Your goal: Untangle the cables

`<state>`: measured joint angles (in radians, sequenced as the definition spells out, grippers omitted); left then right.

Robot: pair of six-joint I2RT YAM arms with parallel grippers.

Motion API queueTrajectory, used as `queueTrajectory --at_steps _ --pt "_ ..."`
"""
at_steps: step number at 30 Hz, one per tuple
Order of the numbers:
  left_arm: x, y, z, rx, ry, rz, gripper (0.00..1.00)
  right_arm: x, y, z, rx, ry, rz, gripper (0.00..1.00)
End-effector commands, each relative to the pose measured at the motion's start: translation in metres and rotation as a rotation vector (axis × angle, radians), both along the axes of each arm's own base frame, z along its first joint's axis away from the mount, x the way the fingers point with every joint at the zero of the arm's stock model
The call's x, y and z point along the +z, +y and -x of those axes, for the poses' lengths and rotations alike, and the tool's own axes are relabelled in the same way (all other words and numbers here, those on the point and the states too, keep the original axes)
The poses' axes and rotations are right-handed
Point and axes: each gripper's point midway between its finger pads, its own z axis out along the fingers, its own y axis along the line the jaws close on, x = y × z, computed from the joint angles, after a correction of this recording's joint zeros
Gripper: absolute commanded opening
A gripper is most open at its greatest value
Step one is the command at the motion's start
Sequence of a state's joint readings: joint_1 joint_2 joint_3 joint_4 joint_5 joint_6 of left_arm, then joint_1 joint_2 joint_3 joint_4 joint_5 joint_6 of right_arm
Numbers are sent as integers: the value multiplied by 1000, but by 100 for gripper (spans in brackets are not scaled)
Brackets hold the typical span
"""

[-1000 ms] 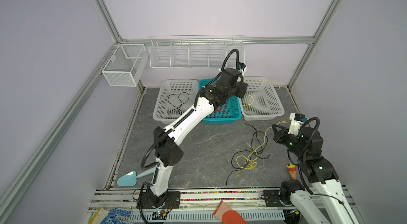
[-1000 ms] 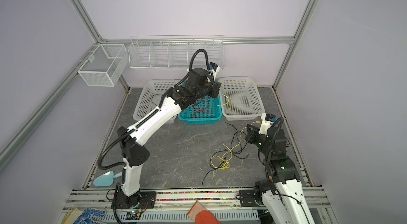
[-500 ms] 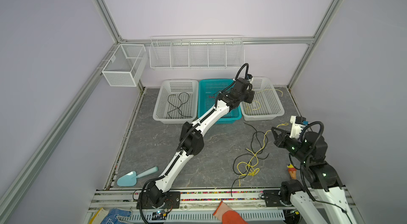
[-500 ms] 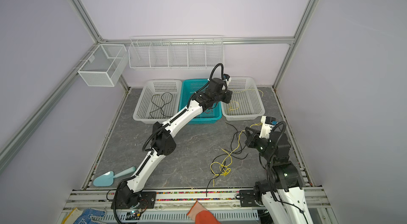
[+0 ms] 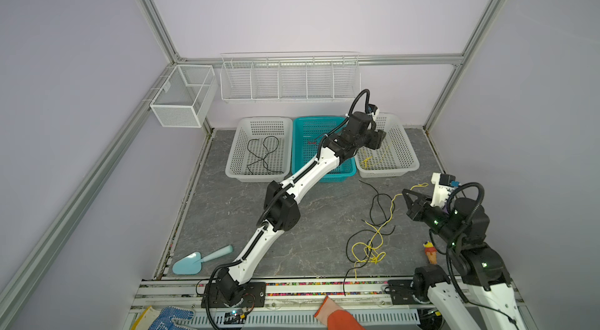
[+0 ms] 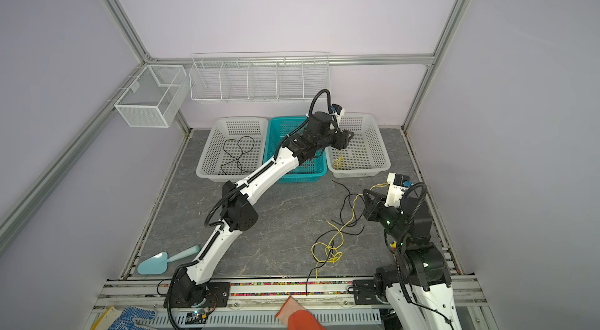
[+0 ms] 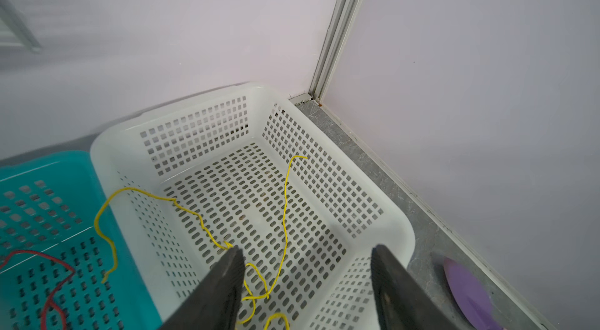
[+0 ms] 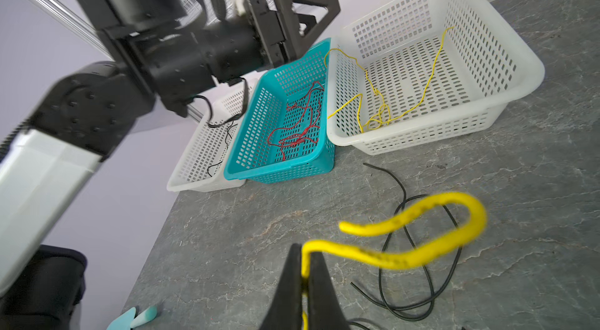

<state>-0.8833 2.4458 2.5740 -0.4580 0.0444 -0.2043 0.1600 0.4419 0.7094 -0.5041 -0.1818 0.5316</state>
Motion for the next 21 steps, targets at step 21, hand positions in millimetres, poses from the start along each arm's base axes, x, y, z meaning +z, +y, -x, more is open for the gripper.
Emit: queueTrajectory --at_steps 21 --pt "-3 188 262 -313 203 257 69 35 7 -27 6 -30 -17 6"
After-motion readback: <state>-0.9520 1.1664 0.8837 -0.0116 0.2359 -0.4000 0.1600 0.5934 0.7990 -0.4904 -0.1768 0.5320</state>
